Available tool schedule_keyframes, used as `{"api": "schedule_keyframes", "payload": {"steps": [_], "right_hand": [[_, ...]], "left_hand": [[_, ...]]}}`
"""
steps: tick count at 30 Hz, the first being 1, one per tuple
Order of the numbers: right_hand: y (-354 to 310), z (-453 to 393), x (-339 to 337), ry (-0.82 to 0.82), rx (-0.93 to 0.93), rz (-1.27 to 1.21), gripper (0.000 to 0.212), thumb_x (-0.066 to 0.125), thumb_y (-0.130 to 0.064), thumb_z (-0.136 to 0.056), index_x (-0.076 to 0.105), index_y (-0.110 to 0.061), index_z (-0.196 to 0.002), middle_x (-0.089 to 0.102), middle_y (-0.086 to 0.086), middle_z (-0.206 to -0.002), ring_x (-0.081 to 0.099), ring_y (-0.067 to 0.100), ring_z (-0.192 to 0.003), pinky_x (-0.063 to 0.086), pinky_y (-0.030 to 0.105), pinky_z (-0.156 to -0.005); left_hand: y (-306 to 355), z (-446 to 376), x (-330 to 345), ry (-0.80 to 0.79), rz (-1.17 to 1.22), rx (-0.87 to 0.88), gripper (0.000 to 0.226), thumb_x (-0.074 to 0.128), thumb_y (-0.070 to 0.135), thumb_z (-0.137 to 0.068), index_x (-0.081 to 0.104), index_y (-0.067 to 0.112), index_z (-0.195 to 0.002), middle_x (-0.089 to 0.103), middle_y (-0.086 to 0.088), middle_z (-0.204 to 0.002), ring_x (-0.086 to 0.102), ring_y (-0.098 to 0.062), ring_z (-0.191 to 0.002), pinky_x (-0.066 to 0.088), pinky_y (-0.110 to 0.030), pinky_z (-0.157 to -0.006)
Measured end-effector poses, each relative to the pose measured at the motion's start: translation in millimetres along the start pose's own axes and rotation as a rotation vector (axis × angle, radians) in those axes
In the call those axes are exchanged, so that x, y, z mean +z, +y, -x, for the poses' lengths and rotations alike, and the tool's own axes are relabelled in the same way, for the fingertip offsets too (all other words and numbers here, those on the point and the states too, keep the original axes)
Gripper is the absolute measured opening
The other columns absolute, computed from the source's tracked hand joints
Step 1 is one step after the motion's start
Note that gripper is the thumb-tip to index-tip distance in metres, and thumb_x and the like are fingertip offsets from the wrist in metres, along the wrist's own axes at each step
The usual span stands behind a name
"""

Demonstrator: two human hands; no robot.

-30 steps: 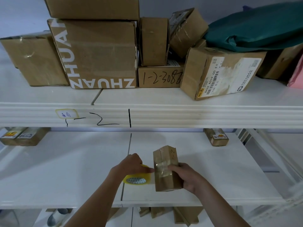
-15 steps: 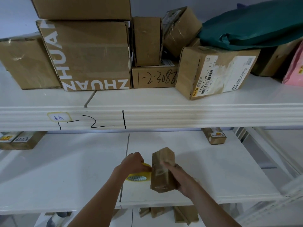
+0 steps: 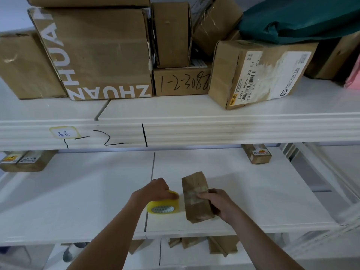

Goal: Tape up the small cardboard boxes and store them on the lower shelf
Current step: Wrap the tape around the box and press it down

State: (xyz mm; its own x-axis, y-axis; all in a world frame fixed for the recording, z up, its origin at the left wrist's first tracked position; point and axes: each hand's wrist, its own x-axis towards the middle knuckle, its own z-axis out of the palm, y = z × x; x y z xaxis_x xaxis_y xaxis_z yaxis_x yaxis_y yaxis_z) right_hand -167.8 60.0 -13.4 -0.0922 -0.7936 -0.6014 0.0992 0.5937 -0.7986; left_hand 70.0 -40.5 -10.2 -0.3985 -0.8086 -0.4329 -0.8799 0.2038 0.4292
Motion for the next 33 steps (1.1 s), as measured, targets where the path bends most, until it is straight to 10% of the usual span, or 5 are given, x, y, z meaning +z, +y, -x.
{"api": "schedule_keyframes", "payload": {"steps": [14,23,28,33], "right_hand": [[23.1,-11.4,-3.8,0.062,0.066,0.098,0.037,0.085,-0.028,-0.081,0.073,-0.008,-0.110,0.079,0.002,-0.090,0.073,0.022,-0.091,0.059,0.027,-0.067],[30.1,-30.3,-7.6,0.184,0.065,0.414,0.038,0.085,-0.040,-0.078,0.074,-0.007,-0.091,0.076,0.006,-0.093,0.071,0.024,-0.093,0.057,0.046,-0.096],[23.8,-29.8,-7.6,0.306,0.099,0.713,0.089,0.083,-0.062,-0.069,0.055,-0.012,-0.136,0.060,0.009,-0.136,0.057,0.031,-0.126,0.048,0.041,-0.101],[20.6,-19.3,-3.7,0.369,0.073,0.799,0.078,0.081,-0.064,-0.072,0.057,-0.014,-0.128,0.068,0.004,-0.118,0.062,0.024,-0.111,0.043,0.030,-0.080]], "left_hand": [[3.9,-9.0,16.1,0.081,-0.266,-0.149,0.078,0.065,0.091,-0.057,0.053,0.020,-0.086,0.053,0.009,-0.069,0.052,-0.007,-0.060,0.040,-0.026,-0.055],[22.2,-19.2,24.5,0.095,-0.337,-0.212,0.080,0.070,0.085,-0.062,0.059,0.017,-0.103,0.062,0.002,-0.092,0.066,-0.021,-0.095,0.045,-0.031,-0.074],[27.1,-26.0,28.4,0.092,-0.349,-0.245,0.079,0.073,0.080,-0.064,0.062,0.019,-0.112,0.070,0.001,-0.109,0.067,-0.022,-0.103,0.043,-0.030,-0.076],[35.0,-29.1,33.3,0.088,-0.406,-0.233,0.075,0.076,0.078,-0.063,0.064,0.021,-0.110,0.069,0.002,-0.103,0.067,-0.021,-0.100,0.044,-0.029,-0.076]]}}
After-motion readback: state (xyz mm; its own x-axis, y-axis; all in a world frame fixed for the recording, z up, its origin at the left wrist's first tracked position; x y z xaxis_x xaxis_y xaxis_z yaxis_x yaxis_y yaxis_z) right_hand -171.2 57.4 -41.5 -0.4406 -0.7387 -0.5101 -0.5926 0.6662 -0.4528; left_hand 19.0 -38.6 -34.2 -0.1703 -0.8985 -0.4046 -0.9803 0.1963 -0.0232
